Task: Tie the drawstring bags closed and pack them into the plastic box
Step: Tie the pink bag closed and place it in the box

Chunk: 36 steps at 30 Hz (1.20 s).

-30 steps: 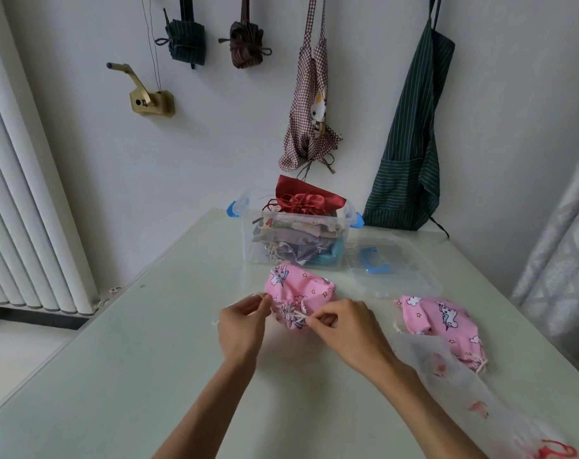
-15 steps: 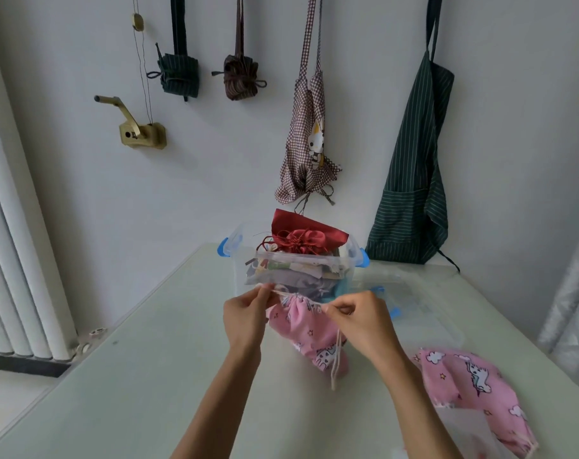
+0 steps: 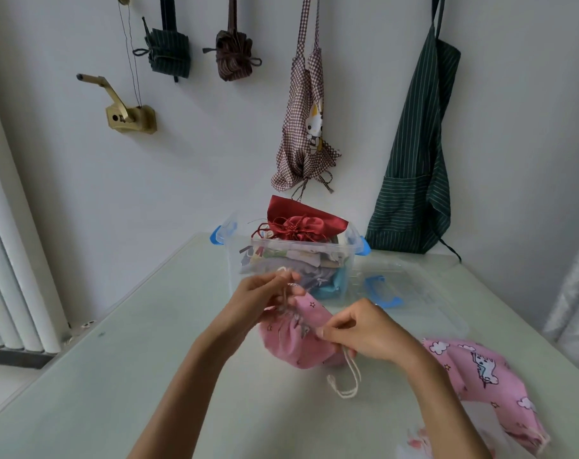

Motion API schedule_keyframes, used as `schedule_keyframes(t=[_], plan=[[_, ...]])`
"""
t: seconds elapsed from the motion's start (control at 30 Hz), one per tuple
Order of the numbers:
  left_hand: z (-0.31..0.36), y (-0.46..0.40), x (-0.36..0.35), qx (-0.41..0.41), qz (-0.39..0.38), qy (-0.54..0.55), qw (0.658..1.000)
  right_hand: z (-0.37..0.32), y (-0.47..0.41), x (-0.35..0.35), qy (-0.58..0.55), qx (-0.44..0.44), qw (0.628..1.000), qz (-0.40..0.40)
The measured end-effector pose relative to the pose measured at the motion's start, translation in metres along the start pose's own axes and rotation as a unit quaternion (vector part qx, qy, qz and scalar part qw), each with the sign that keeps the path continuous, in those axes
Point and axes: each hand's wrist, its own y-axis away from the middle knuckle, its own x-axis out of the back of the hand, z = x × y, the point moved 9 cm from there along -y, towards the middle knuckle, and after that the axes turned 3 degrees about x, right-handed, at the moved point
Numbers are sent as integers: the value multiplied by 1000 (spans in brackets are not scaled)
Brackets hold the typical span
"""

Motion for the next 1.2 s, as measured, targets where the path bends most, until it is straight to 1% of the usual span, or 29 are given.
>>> schedule_keyframes(t=[0.07,0.13,0.2,0.3,0.4,0.47,0.5,0.57,0.63,0.67,0.7,0.73,0.77,0.8,0.83,0.87,0.93,0.97,1.1,1.2], plan=[[-9,0,-1,23,-35,-105,994,-4,9,1,-34,-2,998,-46],[-15,2,-10,35,-80,-170,982,-6,17,12,-60,-10,997,-52],[-17,6,-24,39,-118,-225,966,-2,21,23,-77,-21,996,-40],[-19,10,-46,43,-172,-284,942,7,20,42,-116,-33,992,27],[-24,17,-63,58,-220,-308,924,11,12,49,-146,-29,984,94],[-25,21,-72,60,-234,-332,912,1,7,43,-137,4,984,113],[-24,21,-74,54,-230,-351,906,-8,5,37,-140,32,984,109],[-27,20,-74,41,-227,-378,897,-34,3,21,-135,106,983,70],[-31,19,-71,46,-230,-360,903,-58,7,10,-116,165,979,36],[-30,18,-68,50,-226,-341,911,-64,8,12,-110,176,977,48],[-29,19,-65,56,-221,-318,920,-63,9,18,-111,169,976,83],[-25,18,-62,57,-215,-299,928,-57,9,29,-108,151,972,141],[-23,18,-59,58,-214,-278,935,-45,10,40,-100,117,969,195],[-20,18,-57,54,-215,-259,940,-33,11,48,-86,77,967,226],[-15,17,-56,47,-220,-245,943,-23,12,50,-63,35,973,219],[-12,18,-56,39,-224,-235,945,-13,10,45,-47,-3,983,180],[-7,19,-55,29,-224,-224,948,1,7,29,-52,-58,992,96],[-6,19,-56,26,-224,-222,949,4,6,23,-65,-77,992,75],[-3,21,-57,19,-222,-222,949,8,2,8,-94,-95,990,46],[-3,21,-56,22,-221,-227,948,11,2,7,-147,-97,982,64]])
